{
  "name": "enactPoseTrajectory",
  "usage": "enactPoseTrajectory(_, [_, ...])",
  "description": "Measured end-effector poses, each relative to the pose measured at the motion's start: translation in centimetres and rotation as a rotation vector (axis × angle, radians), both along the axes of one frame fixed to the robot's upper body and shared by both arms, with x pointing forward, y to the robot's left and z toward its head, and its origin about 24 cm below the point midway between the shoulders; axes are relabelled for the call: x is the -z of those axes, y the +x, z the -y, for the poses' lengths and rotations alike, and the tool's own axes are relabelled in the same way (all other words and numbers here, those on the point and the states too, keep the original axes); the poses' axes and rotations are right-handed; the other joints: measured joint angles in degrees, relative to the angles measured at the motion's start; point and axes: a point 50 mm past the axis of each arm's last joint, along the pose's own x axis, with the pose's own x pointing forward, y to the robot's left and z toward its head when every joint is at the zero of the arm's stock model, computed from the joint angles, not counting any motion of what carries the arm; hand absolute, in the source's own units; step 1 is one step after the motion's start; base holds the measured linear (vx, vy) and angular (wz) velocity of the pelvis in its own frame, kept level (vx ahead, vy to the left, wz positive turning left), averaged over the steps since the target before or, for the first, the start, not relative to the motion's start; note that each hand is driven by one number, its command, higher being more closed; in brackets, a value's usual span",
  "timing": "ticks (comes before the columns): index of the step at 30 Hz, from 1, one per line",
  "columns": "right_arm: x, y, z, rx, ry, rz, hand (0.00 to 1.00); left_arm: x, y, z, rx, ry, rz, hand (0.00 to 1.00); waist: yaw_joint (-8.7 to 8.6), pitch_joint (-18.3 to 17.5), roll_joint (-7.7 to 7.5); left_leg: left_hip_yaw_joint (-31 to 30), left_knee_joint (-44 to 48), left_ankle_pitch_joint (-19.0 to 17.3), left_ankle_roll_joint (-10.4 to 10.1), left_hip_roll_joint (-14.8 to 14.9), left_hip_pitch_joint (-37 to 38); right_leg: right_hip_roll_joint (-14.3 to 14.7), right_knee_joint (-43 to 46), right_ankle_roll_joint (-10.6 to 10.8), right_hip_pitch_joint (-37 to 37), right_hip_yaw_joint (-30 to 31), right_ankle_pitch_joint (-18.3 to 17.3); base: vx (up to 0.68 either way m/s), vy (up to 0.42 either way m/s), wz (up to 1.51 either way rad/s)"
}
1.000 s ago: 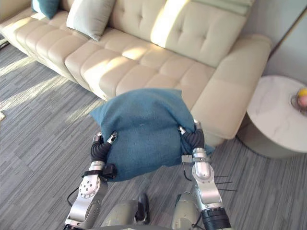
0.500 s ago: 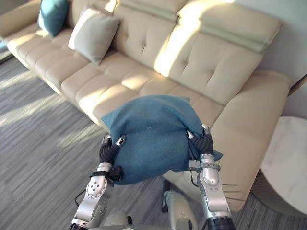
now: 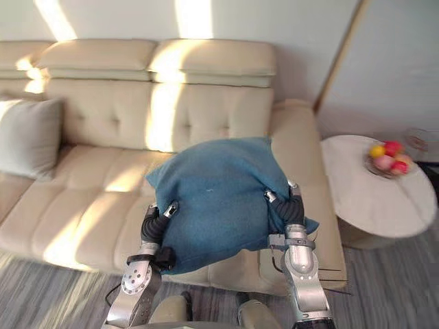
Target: Pick up cushions and gather them together orderly.
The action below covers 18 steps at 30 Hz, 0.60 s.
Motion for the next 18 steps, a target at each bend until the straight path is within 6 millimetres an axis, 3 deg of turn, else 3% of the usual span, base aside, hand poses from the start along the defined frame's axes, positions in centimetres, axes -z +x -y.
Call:
enactPoseTrajectory(2, [0.8, 0.7, -0.9, -0.034, 0.015, -0.034, 1.0, 0.4, -0.3, -1.0, -0.036, 0.013, -0.02, 1.0, -0.35, 0.03, 0.05, 3.63, -0.63, -0.14, 0.31, -0.35, 2.08, -2.98, 1.5, -0.94, -1.26, -10.41, 0.55, 0.04, 0.099, -0.81])
enactPoseTrajectory(3, [1.0, 0.7, -1.1, -0.035, 0.021, -0.043, 1.0, 0.5, -0.3, -1.0, -0.038, 0.015, -0.023, 1.0, -0.5, -0.03, 0.14, 3.72, -1.07, -0.12, 0.34, -0.58, 2.47, -3.25, 1.67, -1.26, -1.36, -11.71, 0.7, 0.06, 0.034, -0.33])
enactPoseTrajectory(7, [1.3, 0.6, -0.8, -0.035, 0.007, -0.057, 1.0, 0.4, -0.3, -0.9, -0.028, 0.039, -0.019, 1.0, -0.77, -0.07, 0.21, 2.22, -2.21, -0.12, 0.38, -0.66, 2.58, -3.2, -1.16, -2.4, -0.13, -13.86, 1.71, 0.05, 0.0, 0.05])
enactPoseTrajectory(9, [1.3, 0.6, -0.7, -0.034, 0.0, -0.056, 1.0, 0.3, -0.1, -0.7, -0.021, 0.054, -0.009, 1.0, -1.74, -0.09, 0.25, -0.18, -1.26, -0.08, 0.33, -0.55, 0.8, -3.29, -2.39, -2.53, 0.32, -16.03, 1.97, 0.01, -0.024, 0.51])
enactPoseTrajectory(14, [1.7, 0.6, -0.5, -0.03, -0.007, -0.073, 1.0, 0.5, 0.5, -0.7, -0.015, 0.075, -0.019, 1.0, -0.33, -0.09, 0.73, -3.02, -0.07, 0.79, 0.16, -0.71, -1.35, -3.77, -5.68, -2.25, 1.47, -17.78, 3.73, -0.02, 0.008, 0.25])
enactPoseTrajectory(18, [2.0, 2.0, -1.1, -0.033, -0.051, -0.085, 1.0, 0.4, 1.3, -1.2, -0.038, 0.108, -0.012, 1.0, -0.09, -0.05, 0.77, -3.51, -6.0, 4.55, 0.87, -2.86, -1.56, -5.07, -11.57, -2.03, 1.62, -18.17, 7.66, -0.07, 0.024, 0.12])
